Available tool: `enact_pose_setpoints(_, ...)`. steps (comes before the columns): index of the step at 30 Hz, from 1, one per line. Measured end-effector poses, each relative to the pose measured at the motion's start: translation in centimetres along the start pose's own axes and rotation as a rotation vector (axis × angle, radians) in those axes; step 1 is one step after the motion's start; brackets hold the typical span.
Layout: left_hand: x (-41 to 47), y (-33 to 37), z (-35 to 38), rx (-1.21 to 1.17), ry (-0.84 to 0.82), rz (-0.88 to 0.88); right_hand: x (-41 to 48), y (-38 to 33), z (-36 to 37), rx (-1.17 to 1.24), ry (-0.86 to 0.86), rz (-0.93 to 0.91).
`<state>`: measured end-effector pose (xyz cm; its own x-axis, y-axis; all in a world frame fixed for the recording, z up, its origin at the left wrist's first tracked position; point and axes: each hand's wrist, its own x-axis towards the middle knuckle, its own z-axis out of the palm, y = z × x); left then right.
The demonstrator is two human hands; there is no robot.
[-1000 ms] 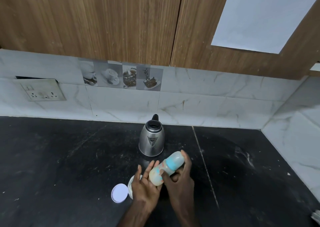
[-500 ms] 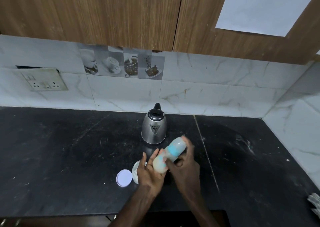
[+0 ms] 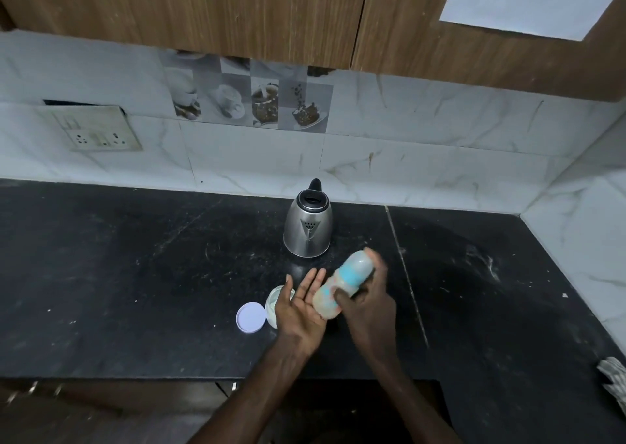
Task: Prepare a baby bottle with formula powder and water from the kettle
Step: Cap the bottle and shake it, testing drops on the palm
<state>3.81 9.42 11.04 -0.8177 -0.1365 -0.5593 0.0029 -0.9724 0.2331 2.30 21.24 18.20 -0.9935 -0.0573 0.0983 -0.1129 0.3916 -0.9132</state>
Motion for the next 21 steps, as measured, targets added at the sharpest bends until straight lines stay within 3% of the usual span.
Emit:
enact_pose_setpoints(2, -0.1, 0.0, 0.0, -0.002, -0.014, 0.005, -0.1, 0.1, -0.2, 0.002, -0.011, -0.016)
enact_pose_setpoints(5, -0.4, 0.5, -0.1, 0.05, -0.017, 0.025, 1.1, -0.6, -1.0, 0.202, 0.239, -0.004)
enact_pose_setpoints(6, -0.4, 0.6, -0.3, 0.042, -0.018, 0.029, 1.2, -0.9, -1.0, 0.198, 0.226, -0.002)
enact_pose_setpoints(9, -0.6, 0.5, -0.6, -0.01, -0.03, 0.025, 0.1, -0.1, 0.0, -0.018, -0.086, -0.033)
enact_pose_setpoints(10, -0.6, 0.4, -0.6, -0.017, -0.031, 0.029, 0.0, 0.0, -0.1, -0.03, -0.111, -0.032)
enact_pose_setpoints(14, -0.6, 0.6, -0.8, 0.044, -0.02, 0.044, 1.6, -1.3, -1.3, 0.231, 0.256, 0.009)
enact_pose_setpoints(15, -0.6, 0.6, -0.9, 0.04, -0.018, 0.043, 1.5, -1.6, -1.2, 0.217, 0.261, 0.009)
enact_pose_setpoints(18, -0.6, 0.3, -0.7, -0.011, -0.02, 0.038, 0.0, -0.6, 0.1, 0.007, -0.098, -0.024)
enact_pose_setpoints(19, -0.6, 0.1, -0.6, -0.014, -0.021, 0.038, -0.3, -0.2, 0.1, -0.012, -0.145, -0.032)
enact_pose_setpoints(21, -0.6, -0.2, -0.3, 0.039, -0.007, 0.05, 0.3, -0.4, -0.6, 0.094, 0.003, 0.008)
